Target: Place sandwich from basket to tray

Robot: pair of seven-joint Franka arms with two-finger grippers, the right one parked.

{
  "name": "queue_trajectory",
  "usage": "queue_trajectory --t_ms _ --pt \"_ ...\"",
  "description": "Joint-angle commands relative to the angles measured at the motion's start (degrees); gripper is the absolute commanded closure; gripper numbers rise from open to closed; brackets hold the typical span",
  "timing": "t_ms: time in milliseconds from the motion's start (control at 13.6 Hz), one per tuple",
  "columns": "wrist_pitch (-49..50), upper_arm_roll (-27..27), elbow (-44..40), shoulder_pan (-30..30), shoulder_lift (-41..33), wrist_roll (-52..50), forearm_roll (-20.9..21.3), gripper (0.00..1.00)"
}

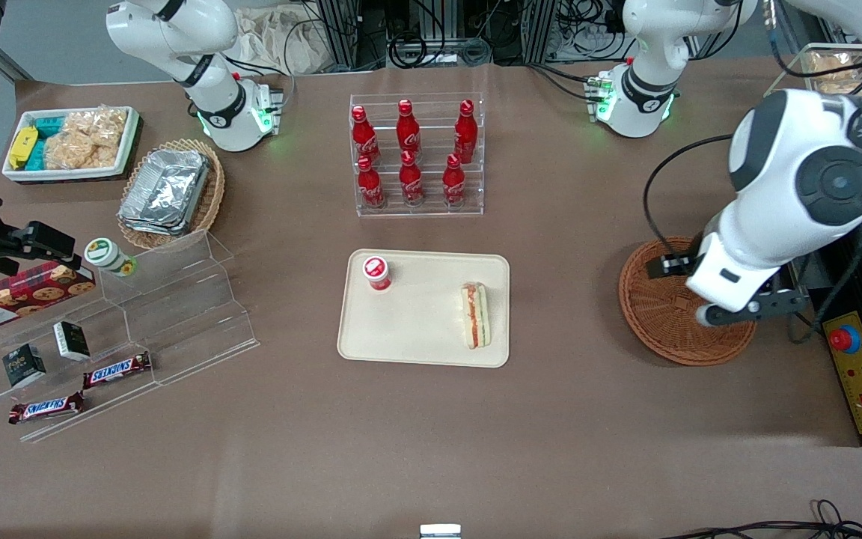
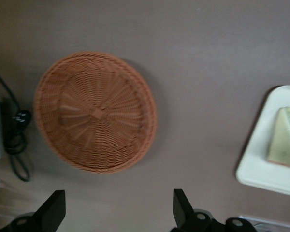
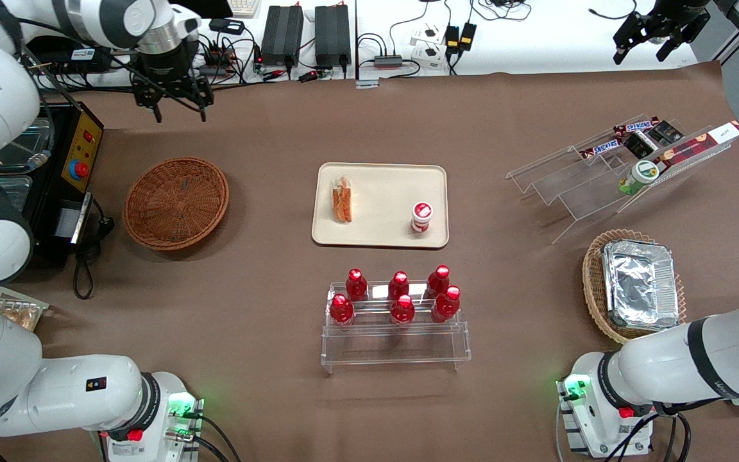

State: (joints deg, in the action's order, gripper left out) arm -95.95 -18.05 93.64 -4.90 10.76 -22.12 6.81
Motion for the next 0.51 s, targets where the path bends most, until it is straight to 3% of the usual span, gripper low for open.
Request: queue_trajectory --t_ms 0,147,441 --pt "-0.1 3.4 4.9 0.0 -5.0 6.6 -1.8 0.00" --pt "0.0 6.7 4.8 -0.1 -5.7 11.7 -2.8 0.00" --pt "0.4 7.0 -1.5 -4.0 -2.4 18.8 -3.7 0.00"
